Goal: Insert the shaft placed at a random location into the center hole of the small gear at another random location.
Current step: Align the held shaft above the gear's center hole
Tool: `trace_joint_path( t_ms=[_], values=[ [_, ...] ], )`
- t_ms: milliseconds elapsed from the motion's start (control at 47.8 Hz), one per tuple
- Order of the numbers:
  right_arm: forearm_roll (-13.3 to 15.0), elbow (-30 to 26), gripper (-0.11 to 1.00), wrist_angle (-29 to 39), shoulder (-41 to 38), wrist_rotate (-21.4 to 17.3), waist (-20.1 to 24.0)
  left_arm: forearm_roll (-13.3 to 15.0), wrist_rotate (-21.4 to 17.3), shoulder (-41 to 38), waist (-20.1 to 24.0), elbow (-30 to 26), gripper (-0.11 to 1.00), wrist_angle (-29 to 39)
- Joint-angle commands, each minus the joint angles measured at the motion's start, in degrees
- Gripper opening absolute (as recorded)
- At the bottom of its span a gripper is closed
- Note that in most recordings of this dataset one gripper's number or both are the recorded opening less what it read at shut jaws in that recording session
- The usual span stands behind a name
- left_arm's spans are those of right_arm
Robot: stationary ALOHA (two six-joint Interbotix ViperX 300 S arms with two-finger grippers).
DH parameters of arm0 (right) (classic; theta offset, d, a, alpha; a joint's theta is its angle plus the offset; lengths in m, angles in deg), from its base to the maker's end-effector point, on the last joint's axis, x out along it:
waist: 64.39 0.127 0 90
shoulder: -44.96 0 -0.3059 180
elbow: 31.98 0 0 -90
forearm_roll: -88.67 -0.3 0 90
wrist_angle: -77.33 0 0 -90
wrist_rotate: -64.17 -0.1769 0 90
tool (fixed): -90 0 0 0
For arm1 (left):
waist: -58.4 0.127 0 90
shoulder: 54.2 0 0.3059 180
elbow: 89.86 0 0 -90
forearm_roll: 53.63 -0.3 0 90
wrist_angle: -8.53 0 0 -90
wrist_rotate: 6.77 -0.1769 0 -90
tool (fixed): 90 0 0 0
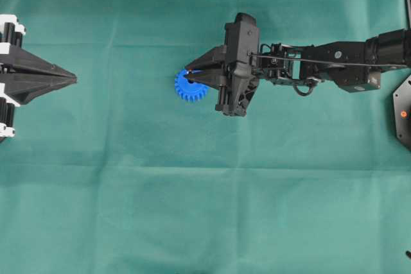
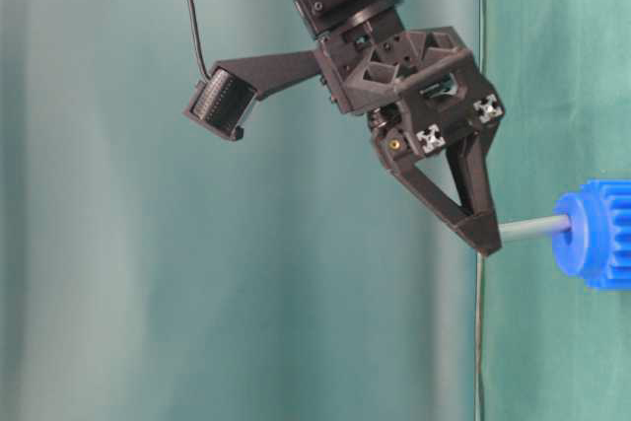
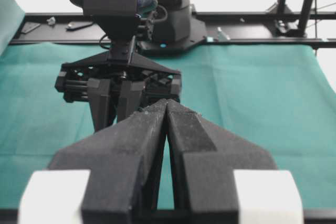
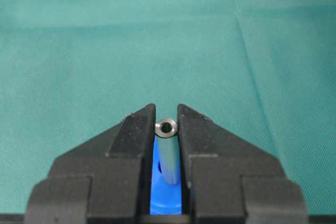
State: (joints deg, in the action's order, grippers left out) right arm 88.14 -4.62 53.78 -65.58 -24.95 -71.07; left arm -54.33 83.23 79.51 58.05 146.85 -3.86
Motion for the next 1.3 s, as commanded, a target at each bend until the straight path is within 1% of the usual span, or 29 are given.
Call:
trace_joint_path(
  t_ms=[0,293,543,1024,1275],
  values=[
    [0.1,-1.1,0.12,-0.4,1.0,0.8,0.2,-0.1,0.1,-0.4,-0.1,-0.9,0.00,-0.3],
    [0.4,-2.0,0.12,0.0,3.3,2.3,0.2,-0.2,0.2,-0.5,-0.1,-0.9,0.00,-0.4],
    [0.4,-1.9,0.12,0.4,3.5,2.4,0.2,-0.2,0.2,-0.4,-0.1,-0.9,0.00,0.0],
    [0.0,-1.8,0.12,0.0,0.0,1.7,0.2,-0.2,0.2,-0.4,-0.1,-0.8,0.00,0.0],
    [-0.2,-1.8,0.12,-0.1,-0.3,1.7,0.2,-0.2,0.2,-0.4,-0.1,-0.9,0.00,0.0]
  ],
)
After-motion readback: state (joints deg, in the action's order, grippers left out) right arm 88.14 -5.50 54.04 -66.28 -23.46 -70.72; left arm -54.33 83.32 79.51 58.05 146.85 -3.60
